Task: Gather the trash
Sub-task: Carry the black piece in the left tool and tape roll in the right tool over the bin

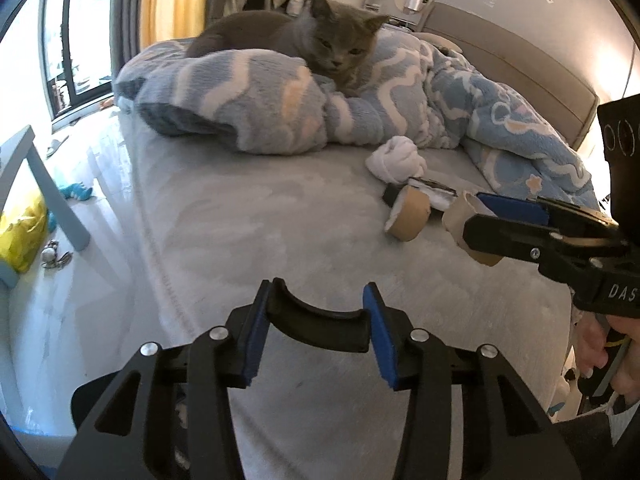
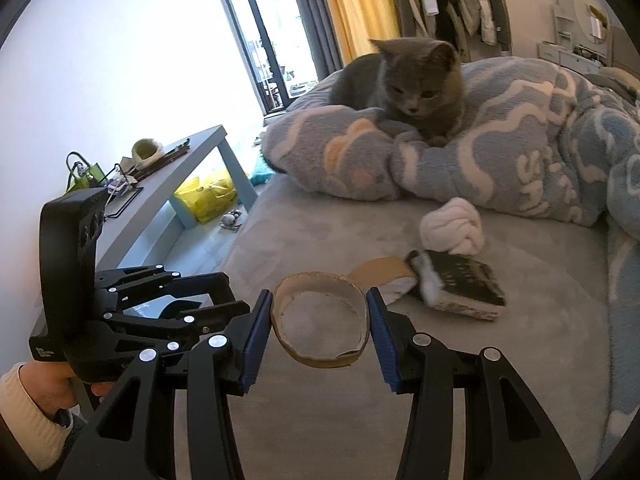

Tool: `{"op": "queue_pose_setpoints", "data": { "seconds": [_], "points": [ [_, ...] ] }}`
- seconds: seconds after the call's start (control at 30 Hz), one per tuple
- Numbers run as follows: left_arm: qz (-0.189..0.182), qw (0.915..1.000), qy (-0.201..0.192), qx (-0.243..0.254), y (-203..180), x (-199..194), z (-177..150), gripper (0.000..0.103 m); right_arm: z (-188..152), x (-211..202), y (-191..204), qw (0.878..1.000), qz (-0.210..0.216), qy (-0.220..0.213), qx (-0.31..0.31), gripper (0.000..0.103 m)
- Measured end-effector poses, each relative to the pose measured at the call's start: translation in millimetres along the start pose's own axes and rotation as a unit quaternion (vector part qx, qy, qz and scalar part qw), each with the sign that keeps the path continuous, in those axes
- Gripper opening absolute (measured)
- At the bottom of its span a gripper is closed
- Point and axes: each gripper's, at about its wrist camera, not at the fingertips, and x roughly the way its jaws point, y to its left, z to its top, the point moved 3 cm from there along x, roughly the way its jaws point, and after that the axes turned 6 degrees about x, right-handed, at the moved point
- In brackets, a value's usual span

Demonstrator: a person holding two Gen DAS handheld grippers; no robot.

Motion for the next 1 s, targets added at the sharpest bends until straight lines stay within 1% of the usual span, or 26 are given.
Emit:
{"op": "queue_pose_setpoints", "data": {
  "seconds": [0.2, 0.4, 0.7, 0.87, 1.0],
  "points": [
    [0.023, 0.9997, -0.002, -0.012, 19.8, -23.5, -15.3, 0.049, -3.4, 6.0, 24.6, 1.000, 0.011, 0.001, -0.007, 0.048],
    [0.045, 0.9986, 0.007, -0.026, 42.7, -40.2, -33.8, 0.049, -6.0, 14.0, 52.5, 1.000, 0.026, 0.002, -0.017, 0.048],
    [0.074, 0.9950, 0.040, -0.053, 84.9, -49.7, -70.4, 0.049, -7.2, 33.4, 98.1, 0.998, 0.047, 0.010, -0.034, 0.048],
    [0.085, 0.9915, 0.062, -0.077, 113.2, -52.8, -93.7, 0.049, -7.4, 49.5, 131.0, 0.997, 0.064, 0.017, -0.047, 0.048],
    [0.094, 0.9885, 0.082, -0.085, 131.9, -51.1, -111.1, 0.049, -8.8, 63.0, 153.7, 0.995, 0.075, 0.026, -0.060, 0.048]
  ]
}}
